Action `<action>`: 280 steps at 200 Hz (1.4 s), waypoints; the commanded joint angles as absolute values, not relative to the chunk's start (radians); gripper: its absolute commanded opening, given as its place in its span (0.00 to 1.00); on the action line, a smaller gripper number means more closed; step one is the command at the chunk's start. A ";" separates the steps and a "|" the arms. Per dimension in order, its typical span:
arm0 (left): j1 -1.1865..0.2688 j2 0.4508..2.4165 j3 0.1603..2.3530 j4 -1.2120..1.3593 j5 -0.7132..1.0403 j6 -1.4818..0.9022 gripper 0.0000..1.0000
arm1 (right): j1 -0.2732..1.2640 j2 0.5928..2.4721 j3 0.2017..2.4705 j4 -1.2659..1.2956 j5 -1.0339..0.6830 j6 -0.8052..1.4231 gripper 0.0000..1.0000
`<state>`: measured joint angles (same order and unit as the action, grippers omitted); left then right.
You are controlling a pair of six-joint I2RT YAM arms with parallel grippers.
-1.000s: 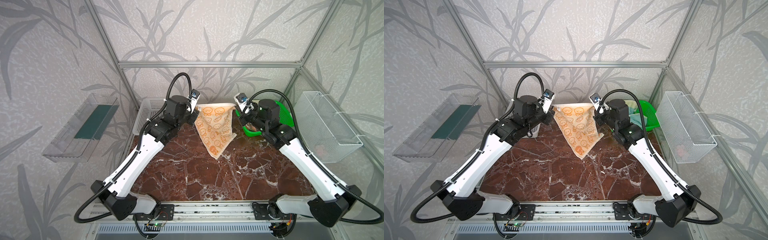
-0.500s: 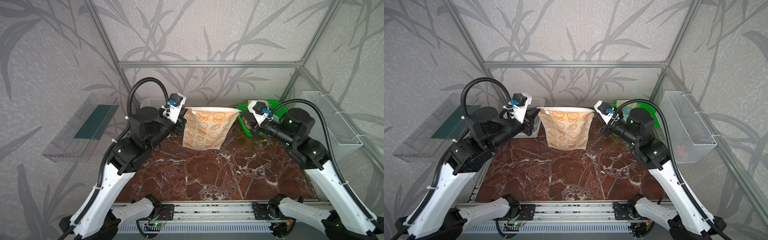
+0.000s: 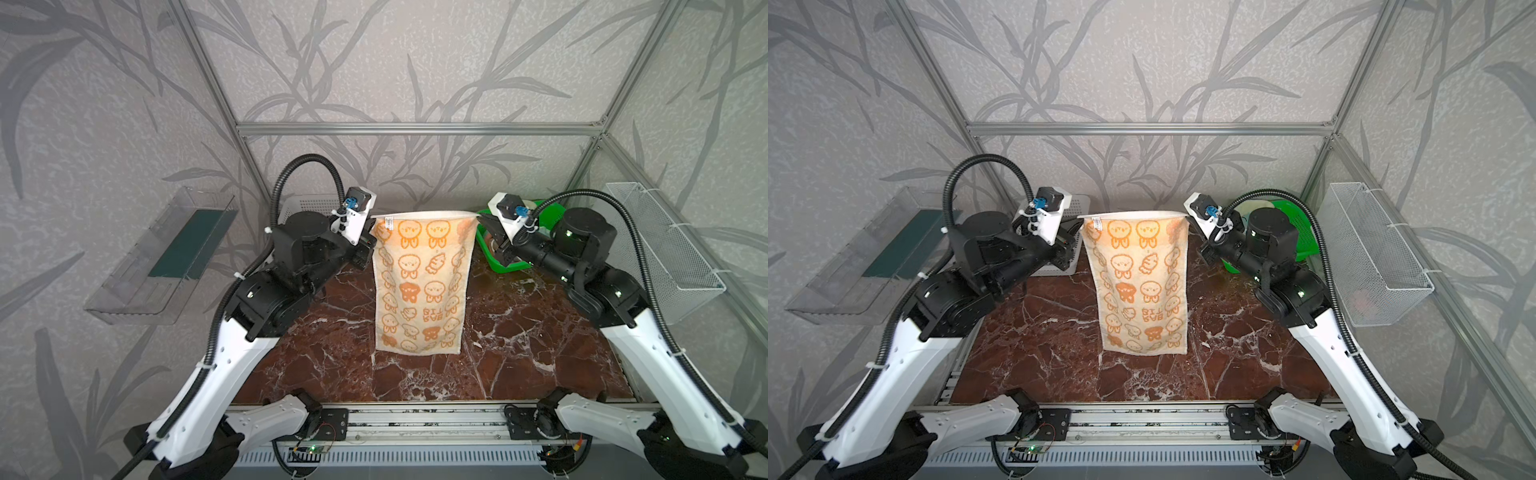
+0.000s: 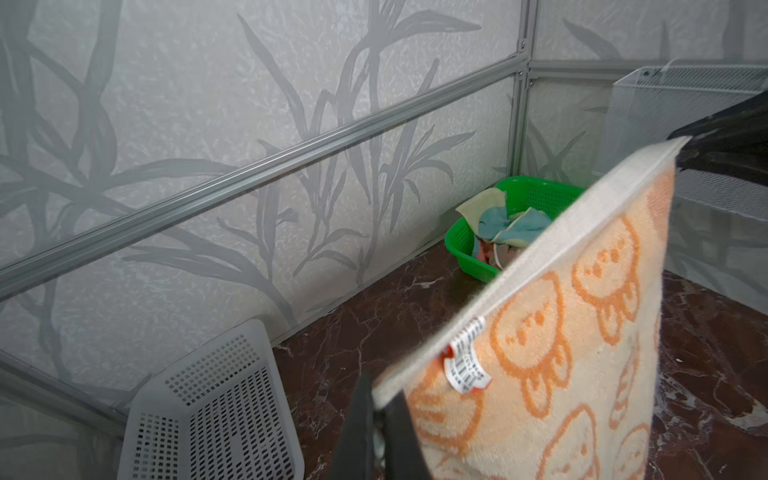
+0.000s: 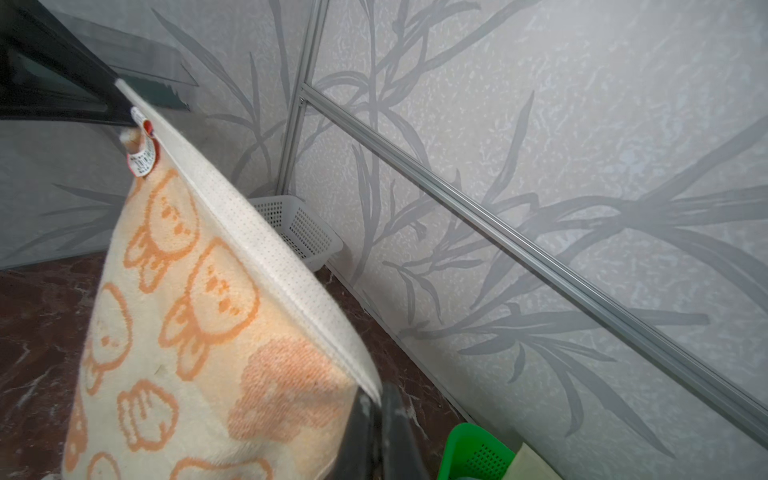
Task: Fold and stack the towels
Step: 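Lift the towel with both grippers and swing it away from the robot to unfurl, then lay the towel flat on the table by lowering both grippers toward the robot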
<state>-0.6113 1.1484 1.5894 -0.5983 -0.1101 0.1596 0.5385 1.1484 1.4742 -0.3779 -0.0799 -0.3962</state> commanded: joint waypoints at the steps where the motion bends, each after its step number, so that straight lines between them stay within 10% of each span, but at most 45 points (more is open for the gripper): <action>1: -0.581 1.232 1.625 -0.592 -0.298 0.183 0.00 | 0.500 1.210 1.509 -0.352 0.086 -0.434 0.00; 158: -0.345 1.982 1.838 -0.563 -0.237 0.153 0.00 | 0.335 1.768 1.458 -0.087 -0.047 -0.338 0.00; 280: -0.386 1.986 1.811 -0.686 -0.245 0.115 0.00 | 0.321 1.744 1.261 -0.080 -0.104 -0.352 0.00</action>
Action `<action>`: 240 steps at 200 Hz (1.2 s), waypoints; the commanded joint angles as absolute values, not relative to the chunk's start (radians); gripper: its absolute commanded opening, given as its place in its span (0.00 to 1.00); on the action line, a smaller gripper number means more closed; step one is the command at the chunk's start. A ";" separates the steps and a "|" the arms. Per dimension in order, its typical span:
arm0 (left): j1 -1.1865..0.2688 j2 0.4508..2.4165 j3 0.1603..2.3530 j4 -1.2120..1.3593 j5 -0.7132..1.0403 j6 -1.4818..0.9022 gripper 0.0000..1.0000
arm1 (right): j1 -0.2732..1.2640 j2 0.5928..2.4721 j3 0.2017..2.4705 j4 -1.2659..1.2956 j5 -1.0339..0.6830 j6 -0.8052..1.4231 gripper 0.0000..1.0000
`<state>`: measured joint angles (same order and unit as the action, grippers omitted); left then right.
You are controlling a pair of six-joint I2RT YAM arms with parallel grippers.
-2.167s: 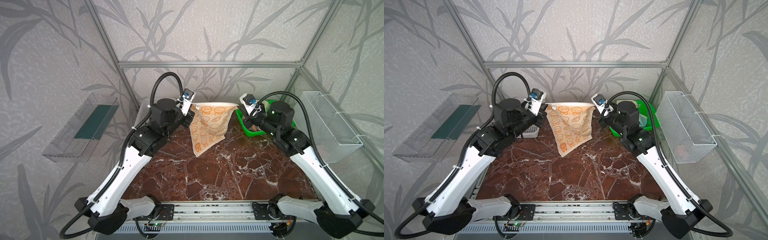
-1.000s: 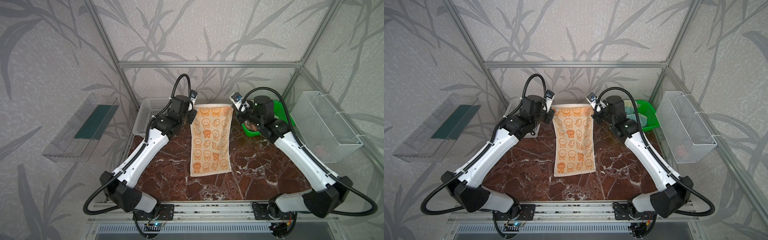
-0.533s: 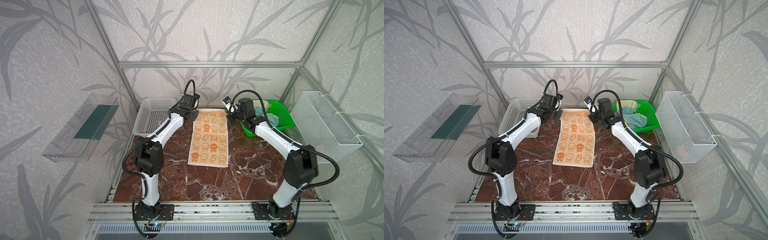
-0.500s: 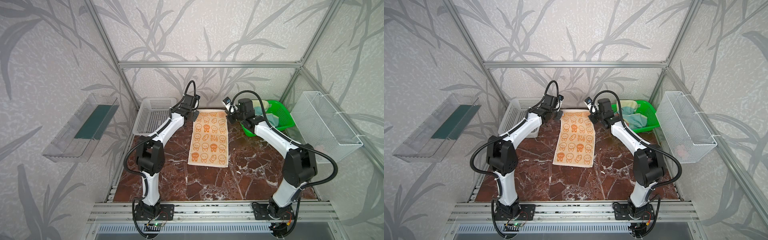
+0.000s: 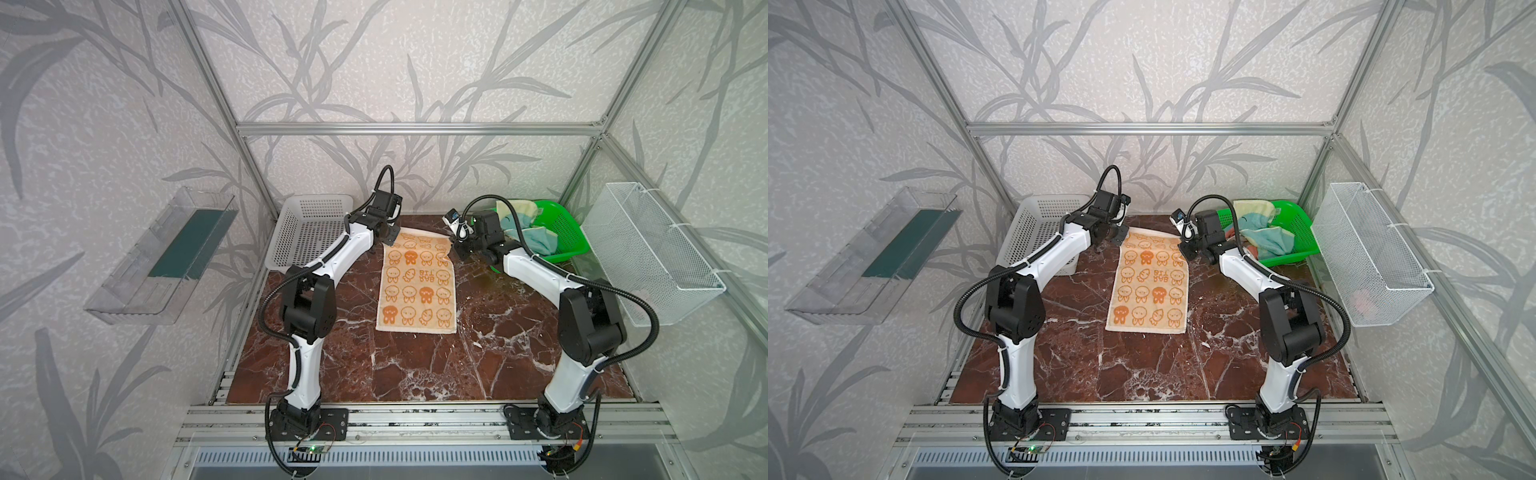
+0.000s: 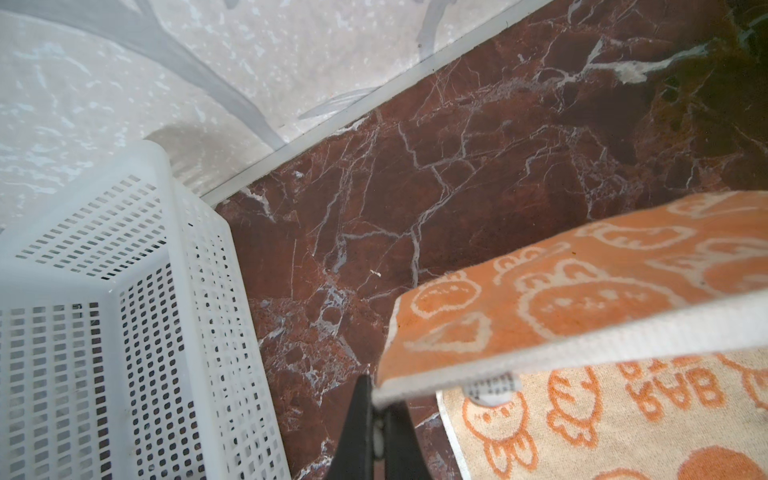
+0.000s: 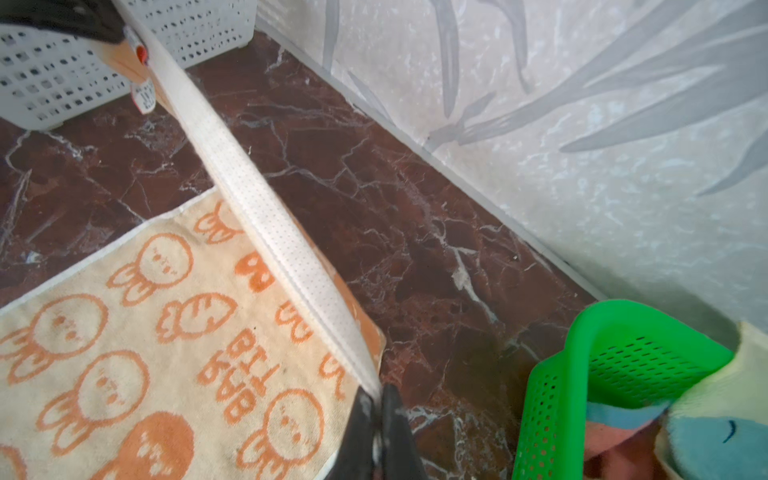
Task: Fold and stack the towels
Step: 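Lay the towel flat on the table by lowering both grippers toward the robot, then hold the far towel edge with both grippers and fold it toward the robot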
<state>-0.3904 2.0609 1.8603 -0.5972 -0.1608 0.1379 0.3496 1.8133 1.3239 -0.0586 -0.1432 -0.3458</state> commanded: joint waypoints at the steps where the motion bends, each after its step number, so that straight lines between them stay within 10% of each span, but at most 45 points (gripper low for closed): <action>1: -0.387 1.984 1.809 -0.687 -0.245 0.114 0.00 | 0.321 1.741 1.259 -0.080 -0.103 -0.352 0.00; 240: -0.453 1.705 1.474 -0.775 -0.238 -0.041 0.00 | 0.322 1.459 0.950 -0.208 -0.355 -0.701 0.00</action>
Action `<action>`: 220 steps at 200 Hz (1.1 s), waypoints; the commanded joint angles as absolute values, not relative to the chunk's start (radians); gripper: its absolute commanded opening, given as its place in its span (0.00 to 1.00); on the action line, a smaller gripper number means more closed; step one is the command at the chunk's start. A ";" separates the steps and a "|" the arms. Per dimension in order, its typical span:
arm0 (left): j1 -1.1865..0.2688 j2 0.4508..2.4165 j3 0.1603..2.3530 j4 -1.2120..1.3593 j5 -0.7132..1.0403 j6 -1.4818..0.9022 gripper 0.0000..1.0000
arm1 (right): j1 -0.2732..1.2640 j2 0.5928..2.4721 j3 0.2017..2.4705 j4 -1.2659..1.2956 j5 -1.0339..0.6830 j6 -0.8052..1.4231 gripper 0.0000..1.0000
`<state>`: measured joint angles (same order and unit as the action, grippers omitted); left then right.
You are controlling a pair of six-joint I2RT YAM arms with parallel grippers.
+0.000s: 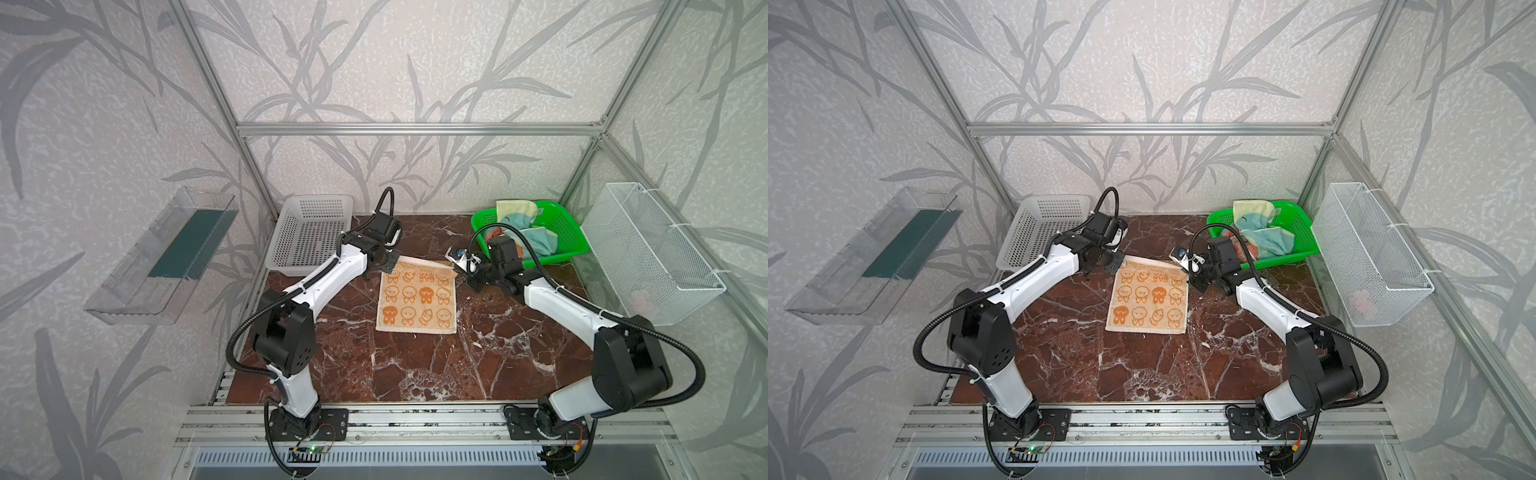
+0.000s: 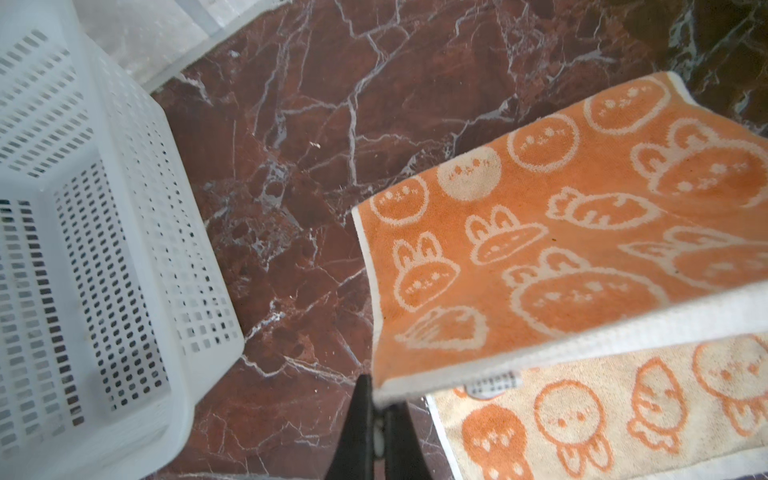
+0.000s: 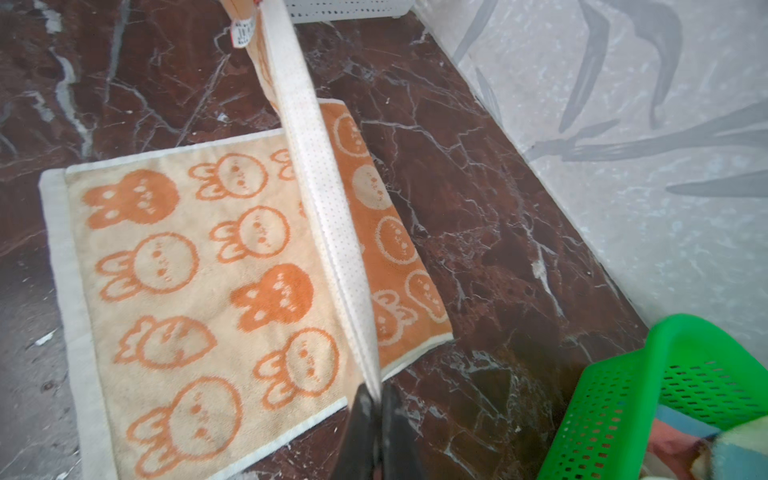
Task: Fold and stack the towels
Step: 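Hold the far towel edge with both grippers and fold it toward the robot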
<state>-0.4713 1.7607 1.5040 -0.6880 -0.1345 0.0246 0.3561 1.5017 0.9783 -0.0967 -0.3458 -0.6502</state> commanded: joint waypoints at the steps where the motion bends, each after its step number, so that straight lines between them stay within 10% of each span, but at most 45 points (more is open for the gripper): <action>1: -0.454 1.705 1.473 -0.776 -0.238 -0.043 0.00 | 0.322 1.459 0.950 -0.208 -0.355 -0.701 0.00; 220: -0.567 1.614 1.196 -0.774 -0.140 -0.195 0.00 | 0.505 1.462 0.898 -0.572 -0.249 -0.719 0.00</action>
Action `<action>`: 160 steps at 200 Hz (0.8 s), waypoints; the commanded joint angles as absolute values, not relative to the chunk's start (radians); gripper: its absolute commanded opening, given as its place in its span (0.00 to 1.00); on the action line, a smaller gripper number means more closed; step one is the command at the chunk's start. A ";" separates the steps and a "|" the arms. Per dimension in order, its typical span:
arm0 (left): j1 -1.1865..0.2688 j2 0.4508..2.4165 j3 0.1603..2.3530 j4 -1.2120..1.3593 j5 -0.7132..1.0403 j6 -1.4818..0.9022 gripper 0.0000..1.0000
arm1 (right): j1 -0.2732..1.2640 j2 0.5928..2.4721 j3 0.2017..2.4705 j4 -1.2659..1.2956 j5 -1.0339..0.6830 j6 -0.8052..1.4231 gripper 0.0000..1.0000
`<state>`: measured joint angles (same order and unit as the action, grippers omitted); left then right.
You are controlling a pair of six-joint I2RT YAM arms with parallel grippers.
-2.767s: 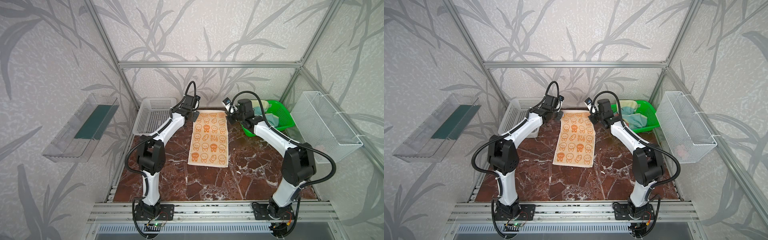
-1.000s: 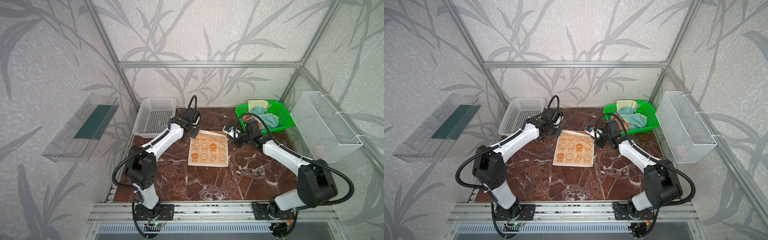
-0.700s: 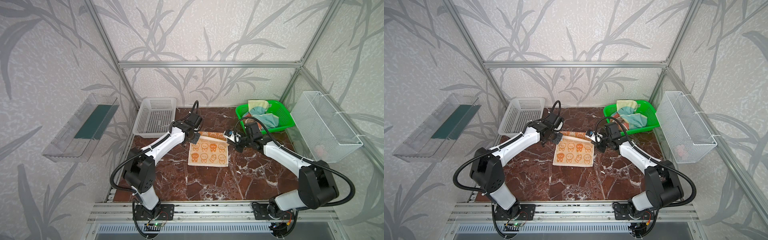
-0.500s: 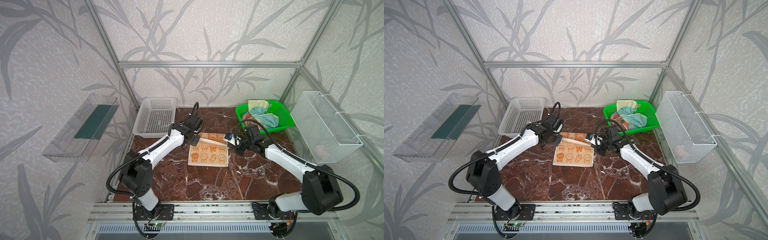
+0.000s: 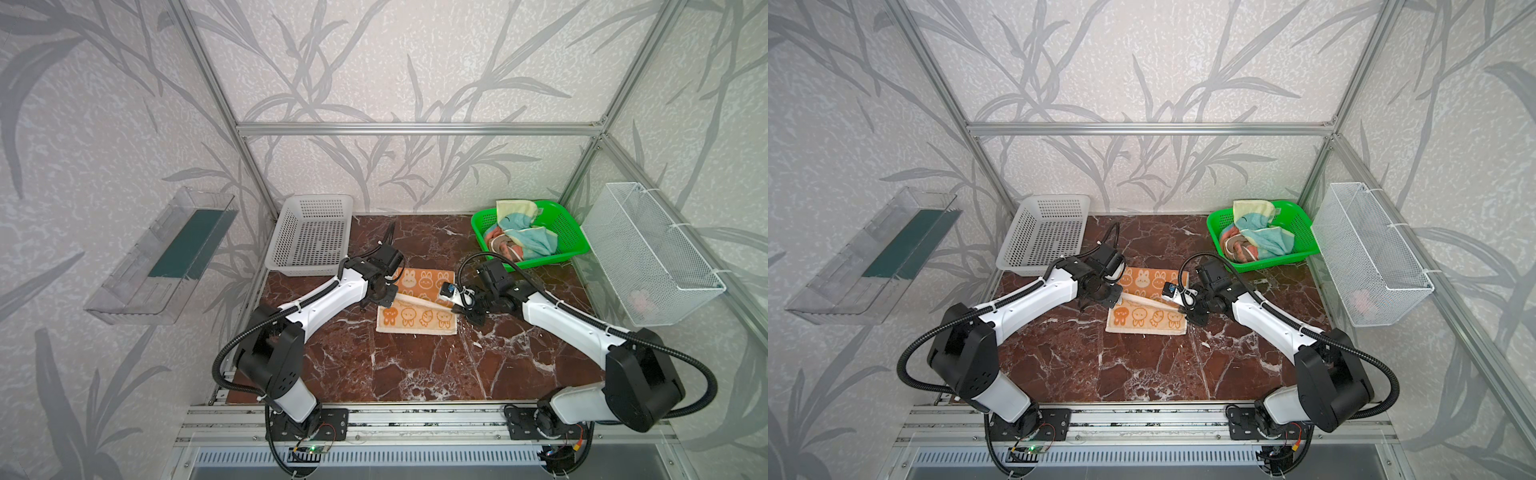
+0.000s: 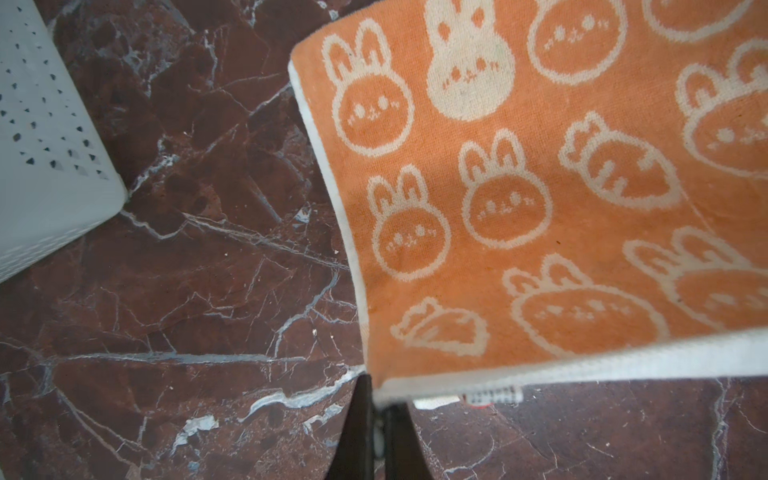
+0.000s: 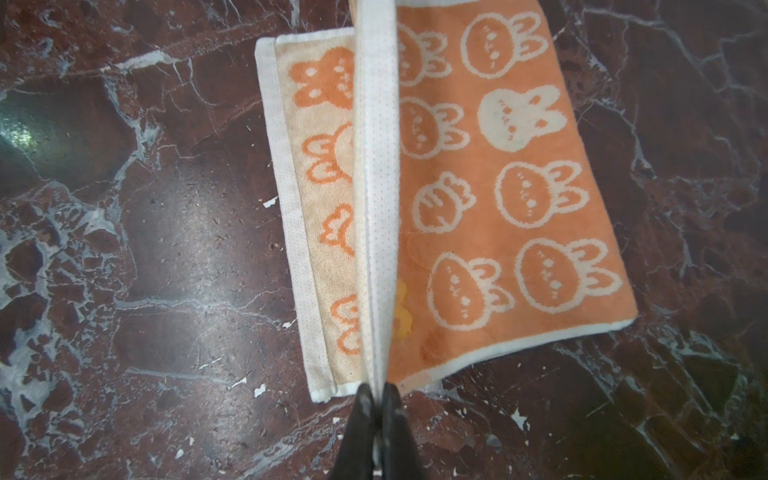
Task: Fold and stack the towels
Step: 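Hold the far towel edge with both grippers and fold it toward the robot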
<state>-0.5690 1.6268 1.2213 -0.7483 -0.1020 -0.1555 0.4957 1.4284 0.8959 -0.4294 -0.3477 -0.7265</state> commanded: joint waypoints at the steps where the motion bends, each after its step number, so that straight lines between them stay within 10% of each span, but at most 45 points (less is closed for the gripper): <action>1: -0.567 1.615 1.195 -0.774 -0.140 -0.195 0.00 | 0.506 1.464 0.900 -0.576 -0.247 -0.718 0.00; 110: -0.592 1.681 1.128 -0.760 -0.129 -0.233 0.00 | 0.566 1.597 0.923 -0.615 -0.235 -0.706 0.05; 160: -0.600 1.710 1.138 -0.760 -0.124 -0.236 0.16 | 0.605 1.652 0.940 -0.597 -0.205 -0.701 0.13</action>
